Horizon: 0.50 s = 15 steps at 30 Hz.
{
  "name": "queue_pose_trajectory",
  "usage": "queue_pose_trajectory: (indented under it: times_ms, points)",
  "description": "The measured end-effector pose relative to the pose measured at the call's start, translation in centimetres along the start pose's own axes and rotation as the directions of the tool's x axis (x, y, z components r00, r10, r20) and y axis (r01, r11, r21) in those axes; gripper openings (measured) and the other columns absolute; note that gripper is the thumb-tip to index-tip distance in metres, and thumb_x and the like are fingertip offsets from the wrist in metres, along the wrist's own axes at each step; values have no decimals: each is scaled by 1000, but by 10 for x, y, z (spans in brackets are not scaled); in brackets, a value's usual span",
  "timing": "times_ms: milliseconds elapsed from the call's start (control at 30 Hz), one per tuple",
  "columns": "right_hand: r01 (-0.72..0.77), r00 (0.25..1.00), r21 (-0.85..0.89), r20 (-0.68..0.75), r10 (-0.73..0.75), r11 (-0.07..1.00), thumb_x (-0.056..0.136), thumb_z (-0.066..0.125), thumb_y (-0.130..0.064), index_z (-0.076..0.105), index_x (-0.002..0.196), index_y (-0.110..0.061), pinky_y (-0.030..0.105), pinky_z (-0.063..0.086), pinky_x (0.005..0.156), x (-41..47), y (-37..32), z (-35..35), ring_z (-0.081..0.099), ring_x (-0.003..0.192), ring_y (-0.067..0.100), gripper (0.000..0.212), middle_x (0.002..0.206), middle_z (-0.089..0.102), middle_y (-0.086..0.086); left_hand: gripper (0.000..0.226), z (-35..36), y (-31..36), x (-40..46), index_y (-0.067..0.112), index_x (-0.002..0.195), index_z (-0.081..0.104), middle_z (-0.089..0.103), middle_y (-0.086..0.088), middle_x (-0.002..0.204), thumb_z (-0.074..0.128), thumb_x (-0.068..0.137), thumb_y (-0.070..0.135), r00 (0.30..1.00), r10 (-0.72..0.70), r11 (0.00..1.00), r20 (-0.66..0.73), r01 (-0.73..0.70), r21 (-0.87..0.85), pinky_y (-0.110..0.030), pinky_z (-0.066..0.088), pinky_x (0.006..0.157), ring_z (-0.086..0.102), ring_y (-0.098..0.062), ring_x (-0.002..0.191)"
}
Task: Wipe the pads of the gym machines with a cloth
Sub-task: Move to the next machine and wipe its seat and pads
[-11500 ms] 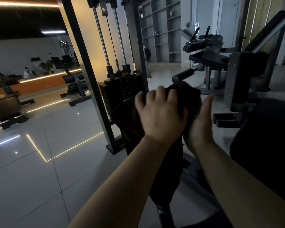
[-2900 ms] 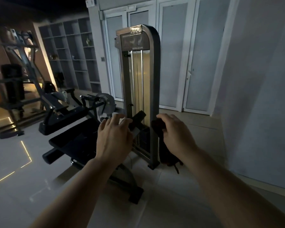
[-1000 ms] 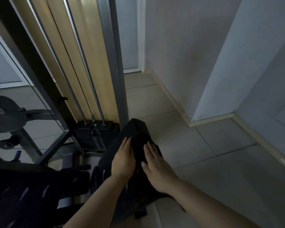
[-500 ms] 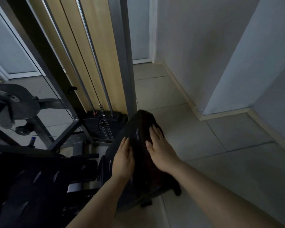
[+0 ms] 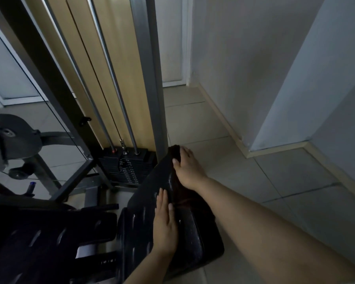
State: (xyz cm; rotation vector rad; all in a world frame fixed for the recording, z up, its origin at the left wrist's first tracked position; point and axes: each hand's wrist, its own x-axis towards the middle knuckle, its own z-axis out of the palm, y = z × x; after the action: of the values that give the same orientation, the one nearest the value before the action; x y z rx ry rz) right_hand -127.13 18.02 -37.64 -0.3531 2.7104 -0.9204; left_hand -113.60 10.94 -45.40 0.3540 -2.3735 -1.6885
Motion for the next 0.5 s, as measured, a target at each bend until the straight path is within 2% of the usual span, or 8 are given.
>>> queue_pose_trajectory:
  times_ms: [100, 300, 400, 500]
  points:
    - [45, 999, -40, -12, -45, 998, 103, 29, -30, 2, 152, -11, 31, 5, 118, -32, 0, 3, -2, 147, 16, 59, 161, -2, 3, 43, -2, -1, -3, 30, 140, 15, 13, 17, 151, 31, 100, 28, 1000, -15, 1000, 24, 15, -24, -22, 9, 116, 8, -2, 143]
    - [140, 989, -135, 60, -133, 981, 102, 30, -35, -11, 151, -24, 27, 8, 119, -157, 21, 10, -16, 143, 2, 64, 156, -21, -14, 43, -1, -6, -4, 31, 141, 15, 11, 14, 152, 31, 102, 23, 999, -7, 1000, 37, 8, -30, -27, 9, 118, 6, -5, 144]
    - [132, 991, -179, 61, -123, 975, 103, 28, -34, -11, 151, -22, 27, 6, 119, -139, 17, 10, -16, 144, 6, 63, 156, -21, -11, 43, 1, -8, -3, 31, 141, 16, 11, 20, 150, 29, 100, 29, 1000, -12, 999, 11, 13, -32, -33, 9, 120, 7, -2, 143]
    - [73, 997, -165, 11, -72, 984, 103, 29, -30, -4, 152, -18, 32, 8, 120, -71, 5, 9, -8, 146, 13, 60, 159, -12, -4, 44, 3, -8, -4, 31, 141, 22, 15, 28, 147, 28, 98, 36, 999, 1, 999, -34, -2, -41, -31, 12, 119, 12, 0, 143]
